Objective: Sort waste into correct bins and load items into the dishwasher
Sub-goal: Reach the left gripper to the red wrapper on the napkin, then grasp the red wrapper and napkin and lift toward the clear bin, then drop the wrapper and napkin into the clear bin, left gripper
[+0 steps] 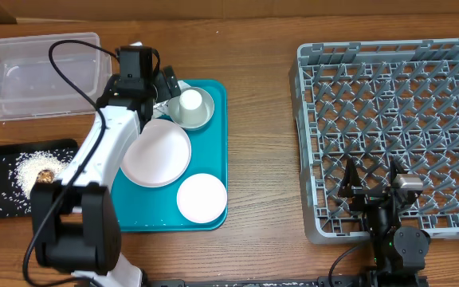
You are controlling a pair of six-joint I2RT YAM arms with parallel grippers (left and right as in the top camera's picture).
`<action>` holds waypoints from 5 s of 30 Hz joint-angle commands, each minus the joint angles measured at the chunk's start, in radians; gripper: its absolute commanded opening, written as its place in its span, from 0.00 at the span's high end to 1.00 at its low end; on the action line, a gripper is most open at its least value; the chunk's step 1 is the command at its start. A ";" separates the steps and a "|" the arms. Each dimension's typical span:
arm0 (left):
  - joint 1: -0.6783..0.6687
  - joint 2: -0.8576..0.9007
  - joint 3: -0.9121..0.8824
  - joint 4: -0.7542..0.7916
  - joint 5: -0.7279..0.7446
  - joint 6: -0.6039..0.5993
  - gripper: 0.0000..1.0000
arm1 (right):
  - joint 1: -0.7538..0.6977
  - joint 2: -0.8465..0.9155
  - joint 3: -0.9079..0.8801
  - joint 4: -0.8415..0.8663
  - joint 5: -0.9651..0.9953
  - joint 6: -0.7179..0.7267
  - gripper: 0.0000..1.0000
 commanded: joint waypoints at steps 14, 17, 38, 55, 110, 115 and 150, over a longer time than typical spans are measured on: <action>0.064 0.108 0.005 0.061 -0.031 0.206 0.11 | -0.005 -0.010 -0.010 0.006 0.010 -0.006 0.00; 0.075 0.119 0.005 0.056 0.022 0.279 0.05 | -0.005 -0.010 -0.010 0.006 0.010 -0.006 0.00; 0.127 0.126 0.005 0.068 0.134 0.628 0.14 | -0.005 -0.010 -0.010 0.006 0.010 -0.006 0.00; 0.127 0.183 0.002 0.070 0.205 0.692 0.10 | -0.005 -0.010 -0.010 0.006 0.010 -0.006 0.00; 0.125 0.036 0.173 -0.005 0.267 0.569 0.96 | -0.005 -0.010 -0.010 0.006 0.010 -0.006 0.00; 0.139 -0.041 0.173 -0.002 0.263 0.568 0.96 | -0.005 -0.010 -0.010 0.006 0.010 -0.006 0.00; 0.562 0.139 0.174 0.356 0.188 0.140 0.00 | -0.005 -0.010 -0.010 0.006 0.010 -0.006 0.00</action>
